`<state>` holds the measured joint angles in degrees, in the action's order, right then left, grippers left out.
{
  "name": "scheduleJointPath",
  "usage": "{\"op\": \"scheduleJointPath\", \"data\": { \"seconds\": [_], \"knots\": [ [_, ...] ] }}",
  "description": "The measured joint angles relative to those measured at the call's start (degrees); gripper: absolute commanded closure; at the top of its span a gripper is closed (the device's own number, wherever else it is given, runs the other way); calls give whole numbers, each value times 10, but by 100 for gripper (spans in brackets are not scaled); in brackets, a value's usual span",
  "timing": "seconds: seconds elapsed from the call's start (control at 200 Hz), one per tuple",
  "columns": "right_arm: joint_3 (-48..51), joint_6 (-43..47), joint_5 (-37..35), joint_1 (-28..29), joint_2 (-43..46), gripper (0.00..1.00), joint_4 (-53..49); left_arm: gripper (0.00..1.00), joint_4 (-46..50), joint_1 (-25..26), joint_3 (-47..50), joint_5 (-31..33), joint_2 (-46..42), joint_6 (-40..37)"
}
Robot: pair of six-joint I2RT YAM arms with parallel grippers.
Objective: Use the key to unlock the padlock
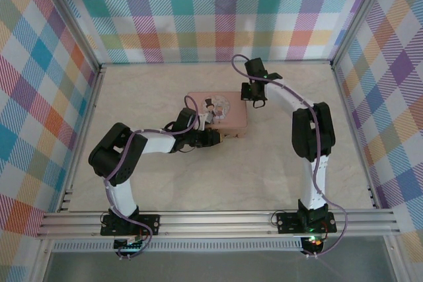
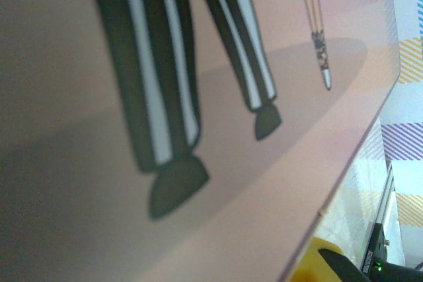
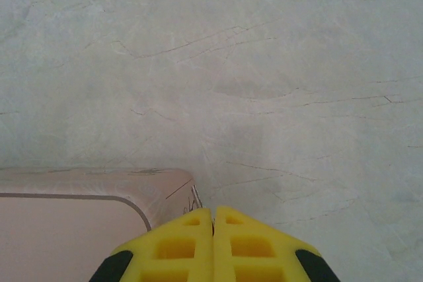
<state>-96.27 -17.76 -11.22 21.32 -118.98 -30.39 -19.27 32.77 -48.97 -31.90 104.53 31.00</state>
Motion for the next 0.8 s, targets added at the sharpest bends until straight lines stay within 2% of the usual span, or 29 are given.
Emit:
{"op": "scheduleJointPath", "data": {
  "seconds": [0.23,0.565,0.8],
  "knots": [
    [90,0,6,-17,63,100,4,81,-3,2,-5,10,0,27],
    [259,-23,57,-29,280,100,48,81,46,2,-38,31,0,55],
    [338,-32,94,-30,382,100,70,81,57,2,-44,35,0,63]
  ]
}}
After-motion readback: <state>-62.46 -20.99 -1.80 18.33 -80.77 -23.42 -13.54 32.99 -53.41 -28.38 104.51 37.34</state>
